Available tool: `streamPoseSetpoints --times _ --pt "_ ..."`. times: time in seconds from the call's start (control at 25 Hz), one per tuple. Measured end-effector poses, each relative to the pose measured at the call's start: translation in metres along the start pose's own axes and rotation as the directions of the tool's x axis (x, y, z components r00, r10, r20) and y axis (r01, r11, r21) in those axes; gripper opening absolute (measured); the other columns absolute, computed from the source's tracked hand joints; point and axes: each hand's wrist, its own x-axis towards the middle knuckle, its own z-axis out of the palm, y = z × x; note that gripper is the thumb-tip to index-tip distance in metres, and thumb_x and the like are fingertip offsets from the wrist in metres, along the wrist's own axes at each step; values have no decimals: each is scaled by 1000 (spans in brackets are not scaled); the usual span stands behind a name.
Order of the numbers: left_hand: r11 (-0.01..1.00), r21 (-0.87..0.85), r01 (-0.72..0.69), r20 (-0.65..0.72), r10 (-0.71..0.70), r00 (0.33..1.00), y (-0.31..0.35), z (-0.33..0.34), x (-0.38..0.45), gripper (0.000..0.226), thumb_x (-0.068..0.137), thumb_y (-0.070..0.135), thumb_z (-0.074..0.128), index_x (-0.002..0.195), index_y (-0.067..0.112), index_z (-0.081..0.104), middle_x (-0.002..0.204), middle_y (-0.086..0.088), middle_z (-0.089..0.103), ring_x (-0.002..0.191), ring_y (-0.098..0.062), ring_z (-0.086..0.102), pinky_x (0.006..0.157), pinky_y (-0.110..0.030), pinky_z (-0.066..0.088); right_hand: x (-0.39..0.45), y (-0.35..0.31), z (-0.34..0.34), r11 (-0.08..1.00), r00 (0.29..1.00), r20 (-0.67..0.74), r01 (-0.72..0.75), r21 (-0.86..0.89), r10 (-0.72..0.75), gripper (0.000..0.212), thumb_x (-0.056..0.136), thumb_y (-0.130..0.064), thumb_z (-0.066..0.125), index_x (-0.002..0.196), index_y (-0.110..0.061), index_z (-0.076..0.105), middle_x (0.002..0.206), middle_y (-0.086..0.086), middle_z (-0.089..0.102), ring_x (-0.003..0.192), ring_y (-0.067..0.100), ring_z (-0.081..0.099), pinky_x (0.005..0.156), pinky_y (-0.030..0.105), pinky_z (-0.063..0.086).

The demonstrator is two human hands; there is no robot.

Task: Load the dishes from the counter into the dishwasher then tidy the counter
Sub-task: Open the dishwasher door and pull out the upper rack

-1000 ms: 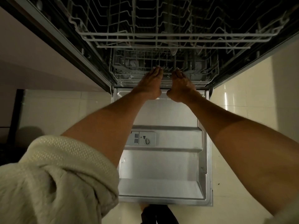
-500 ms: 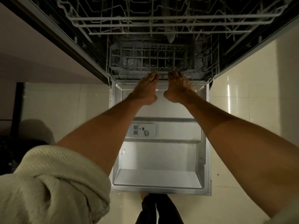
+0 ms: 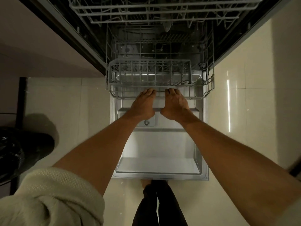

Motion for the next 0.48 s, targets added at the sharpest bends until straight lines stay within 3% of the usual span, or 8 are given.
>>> streamPoseSetpoints --times 0.2,0.48 --pt "1000 -30 3 58 -1 998 3 42 -50 87 86 3 61 157 10 12 166 -9 7 153 -25 4 124 -35 4 -59 1 34 1000 999 40 14 11 -14 92 81 -34 71 155 -6 25 153 9 35 143 28 28 119 34 29" --pt "997 -72 20 113 -12 993 10 80 -101 90 82 -1 60 158 11 14 165 -6 11 152 -23 4 124 -34 3 -110 -2 73 1000 992 123 7 22 -9 93 82 -34 68 157 -6 19 157 9 30 147 26 22 123 33 21"
